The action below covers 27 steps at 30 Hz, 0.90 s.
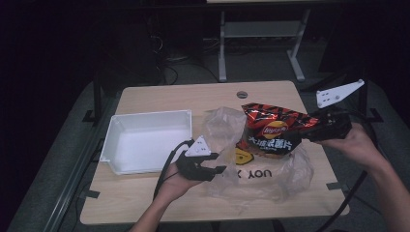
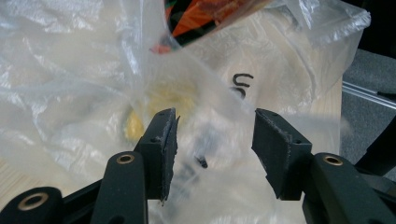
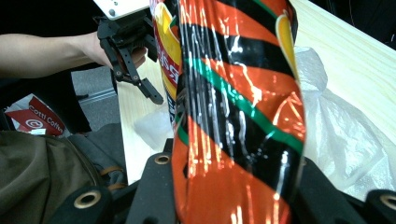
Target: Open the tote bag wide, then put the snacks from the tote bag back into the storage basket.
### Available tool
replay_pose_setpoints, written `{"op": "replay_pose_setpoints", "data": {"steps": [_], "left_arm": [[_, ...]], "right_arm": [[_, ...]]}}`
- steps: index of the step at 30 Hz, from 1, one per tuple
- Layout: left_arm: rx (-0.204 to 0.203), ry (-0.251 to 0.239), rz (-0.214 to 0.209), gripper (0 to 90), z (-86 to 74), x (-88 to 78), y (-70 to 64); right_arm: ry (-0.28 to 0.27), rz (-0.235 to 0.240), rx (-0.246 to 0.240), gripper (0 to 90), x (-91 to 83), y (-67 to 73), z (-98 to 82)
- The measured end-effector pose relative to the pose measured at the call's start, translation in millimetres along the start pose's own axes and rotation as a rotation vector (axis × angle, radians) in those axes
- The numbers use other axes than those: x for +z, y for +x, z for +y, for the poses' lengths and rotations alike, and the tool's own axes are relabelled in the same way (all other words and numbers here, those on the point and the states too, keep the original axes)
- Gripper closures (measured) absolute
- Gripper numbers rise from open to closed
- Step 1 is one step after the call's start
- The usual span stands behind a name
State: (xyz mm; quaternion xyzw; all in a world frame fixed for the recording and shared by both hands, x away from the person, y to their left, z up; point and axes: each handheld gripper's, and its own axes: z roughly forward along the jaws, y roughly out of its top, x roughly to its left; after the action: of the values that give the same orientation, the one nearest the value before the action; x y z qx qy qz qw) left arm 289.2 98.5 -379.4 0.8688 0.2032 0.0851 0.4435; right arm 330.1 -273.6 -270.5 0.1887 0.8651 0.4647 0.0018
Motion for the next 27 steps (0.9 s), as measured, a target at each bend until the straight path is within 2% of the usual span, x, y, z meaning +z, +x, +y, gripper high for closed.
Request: {"op": "replay_pose_setpoints", "data": {"steps": [11,16,27], "left_arm": [[-0.019,0.000,0.026,47.7,-7.3,-15.1,4.7],[-0.031,-0.007,0.045,47.3,-13.7,-24.0,6.2],[-0.049,-0.005,0.074,45.2,-27.4,-41.0,11.7]], "right_arm": [[-0.006,0.006,-0.009,70.1,-3.6,5.9,9.0],[-0.023,0.006,-0.013,70.1,-7.7,9.1,16.4],[-0.009,0.017,-0.034,70.1,-3.0,14.4,39.2]]}}
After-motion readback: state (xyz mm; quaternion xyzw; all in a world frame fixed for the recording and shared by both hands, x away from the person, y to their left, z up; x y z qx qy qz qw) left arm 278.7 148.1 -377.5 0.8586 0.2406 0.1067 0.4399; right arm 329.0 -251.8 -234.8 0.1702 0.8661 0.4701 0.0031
